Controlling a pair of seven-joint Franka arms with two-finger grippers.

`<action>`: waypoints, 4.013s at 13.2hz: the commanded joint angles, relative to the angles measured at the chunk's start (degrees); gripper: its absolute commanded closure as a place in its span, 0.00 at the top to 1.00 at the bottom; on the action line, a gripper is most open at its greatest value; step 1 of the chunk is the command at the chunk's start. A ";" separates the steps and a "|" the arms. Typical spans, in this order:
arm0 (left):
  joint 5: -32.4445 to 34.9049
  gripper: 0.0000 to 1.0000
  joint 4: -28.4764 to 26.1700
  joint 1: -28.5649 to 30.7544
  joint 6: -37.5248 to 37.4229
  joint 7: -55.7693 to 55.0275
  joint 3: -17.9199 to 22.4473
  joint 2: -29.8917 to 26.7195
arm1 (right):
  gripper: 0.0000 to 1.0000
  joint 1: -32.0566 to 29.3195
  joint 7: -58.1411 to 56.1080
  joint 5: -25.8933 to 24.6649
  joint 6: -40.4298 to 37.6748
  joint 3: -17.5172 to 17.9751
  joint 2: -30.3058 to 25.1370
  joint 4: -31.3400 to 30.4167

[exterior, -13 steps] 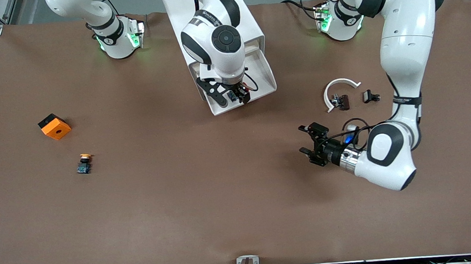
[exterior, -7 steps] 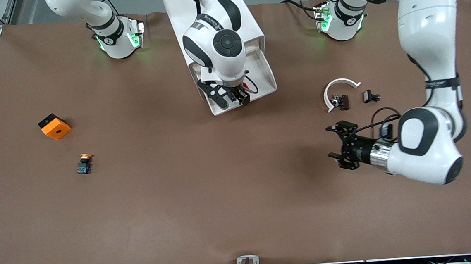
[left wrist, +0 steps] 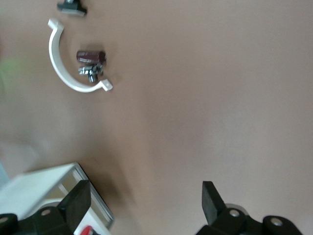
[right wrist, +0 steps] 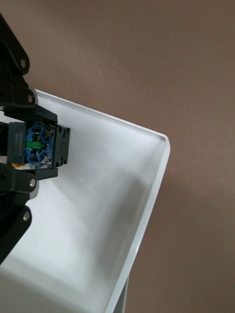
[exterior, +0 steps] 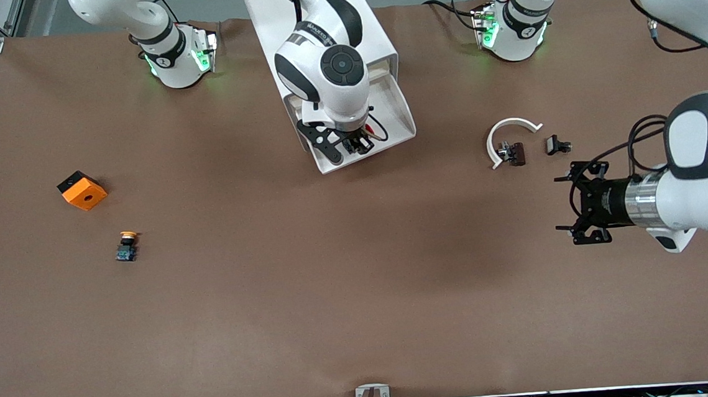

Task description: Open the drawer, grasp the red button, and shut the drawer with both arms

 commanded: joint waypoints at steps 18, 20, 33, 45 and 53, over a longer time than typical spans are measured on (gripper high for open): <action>18.58 1.00 -3.07 -0.86 -3.91 55.18 -4.37 -14.35 | 0.20 -21.91 -54.14 0.24 -30.02 -0.45 -10.42 11.17; 18.67 1.00 -3.07 -2.00 -1.64 55.61 -6.22 -11.89 | 0.22 -27.01 -65.13 -0.28 -28.89 -0.53 -10.16 9.33; 21.22 1.00 -4.21 -12.37 13.14 56.32 -7.98 0.51 | 0.22 -44.51 -88.74 -11.18 8.72 -0.53 -4.19 -9.48; 18.85 1.00 -31.00 -18.44 37.75 50.35 -15.80 -6.07 | 0.22 -49.62 -97.53 -16.54 22.16 -0.45 3.29 -18.17; 18.85 1.00 -33.48 -18.18 37.93 35.25 -24.23 -6.34 | 1.00 -49.36 -96.91 -15.93 24.82 -0.36 3.29 -20.30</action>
